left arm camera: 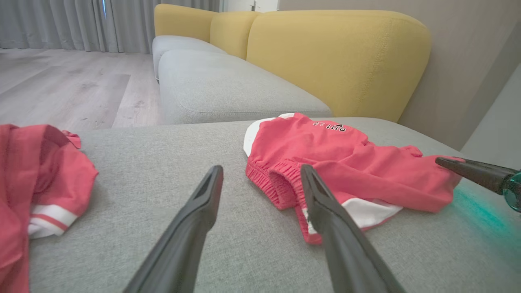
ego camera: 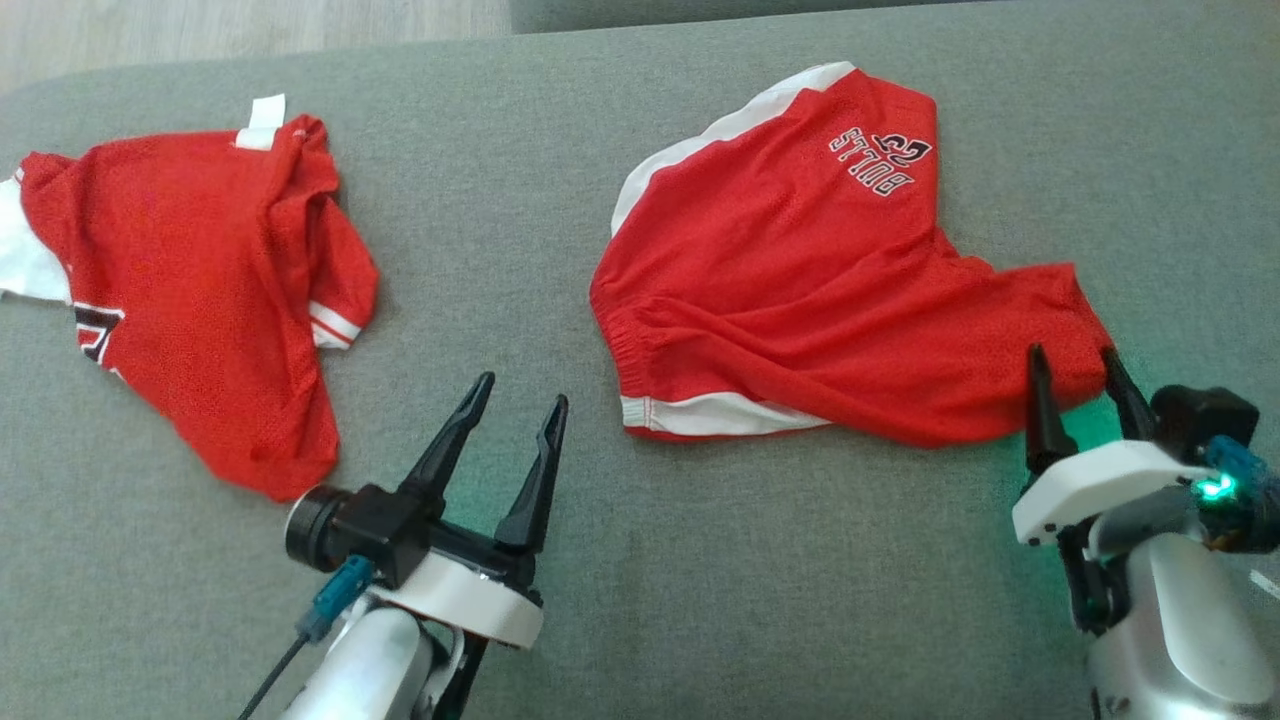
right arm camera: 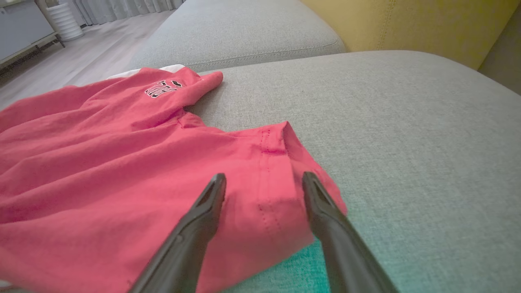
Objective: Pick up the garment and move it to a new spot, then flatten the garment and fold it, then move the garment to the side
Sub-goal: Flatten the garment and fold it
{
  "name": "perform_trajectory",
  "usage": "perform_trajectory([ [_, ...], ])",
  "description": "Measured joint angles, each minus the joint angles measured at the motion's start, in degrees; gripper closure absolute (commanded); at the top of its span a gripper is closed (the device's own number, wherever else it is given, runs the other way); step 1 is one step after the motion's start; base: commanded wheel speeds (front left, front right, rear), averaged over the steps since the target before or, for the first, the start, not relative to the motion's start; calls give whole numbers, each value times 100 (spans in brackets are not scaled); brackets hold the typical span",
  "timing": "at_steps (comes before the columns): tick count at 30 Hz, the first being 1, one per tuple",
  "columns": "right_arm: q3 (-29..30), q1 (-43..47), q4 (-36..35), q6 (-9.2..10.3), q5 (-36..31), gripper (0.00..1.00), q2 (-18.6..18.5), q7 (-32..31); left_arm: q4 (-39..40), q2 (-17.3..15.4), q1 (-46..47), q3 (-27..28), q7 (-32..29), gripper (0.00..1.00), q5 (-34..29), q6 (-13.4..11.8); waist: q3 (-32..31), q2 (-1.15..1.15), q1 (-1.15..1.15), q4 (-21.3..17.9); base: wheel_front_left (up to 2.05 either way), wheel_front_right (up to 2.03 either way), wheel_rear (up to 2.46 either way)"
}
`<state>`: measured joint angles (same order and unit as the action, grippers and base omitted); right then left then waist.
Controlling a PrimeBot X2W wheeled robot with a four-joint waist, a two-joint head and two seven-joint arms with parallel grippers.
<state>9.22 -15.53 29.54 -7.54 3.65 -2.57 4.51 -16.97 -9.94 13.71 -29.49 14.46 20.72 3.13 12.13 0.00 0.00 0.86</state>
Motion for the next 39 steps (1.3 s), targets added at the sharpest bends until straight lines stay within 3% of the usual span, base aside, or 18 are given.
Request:
perform_trajectory([
  [1, -10, -36, 34, 0, 19, 100, -1, 1, -25, 16, 0, 9, 0, 0, -21, 33, 4, 0, 0, -7, 0, 0, 0],
  [9, -138, -89, -33, 0, 131, 100, -2, 175, -123, 121, -2, 224, 0, 0, -165, 121, -36, 0, 0, -162, 0, 0, 0],
  [22, -88, 163, -1419, 1, -19, 100, -2, 445, -143, 290, -219, 449, 0, 0, -313, 247, -322, 0, 0, -490, 0, 0, 0],
  [30, 203, 174, -1924, 0, -470, 100, -2, -161, -110, 388, -223, 530, 0, 0, -364, 297, -239, 0, 0, -324, 0, 0, 0],
  [39, 438, -523, -1510, 0, -1065, 100, -3, -923, -109, 455, -212, 533, 0, 0, -423, 352, -60, 0, 0, 23, 0, 0, 0],
])
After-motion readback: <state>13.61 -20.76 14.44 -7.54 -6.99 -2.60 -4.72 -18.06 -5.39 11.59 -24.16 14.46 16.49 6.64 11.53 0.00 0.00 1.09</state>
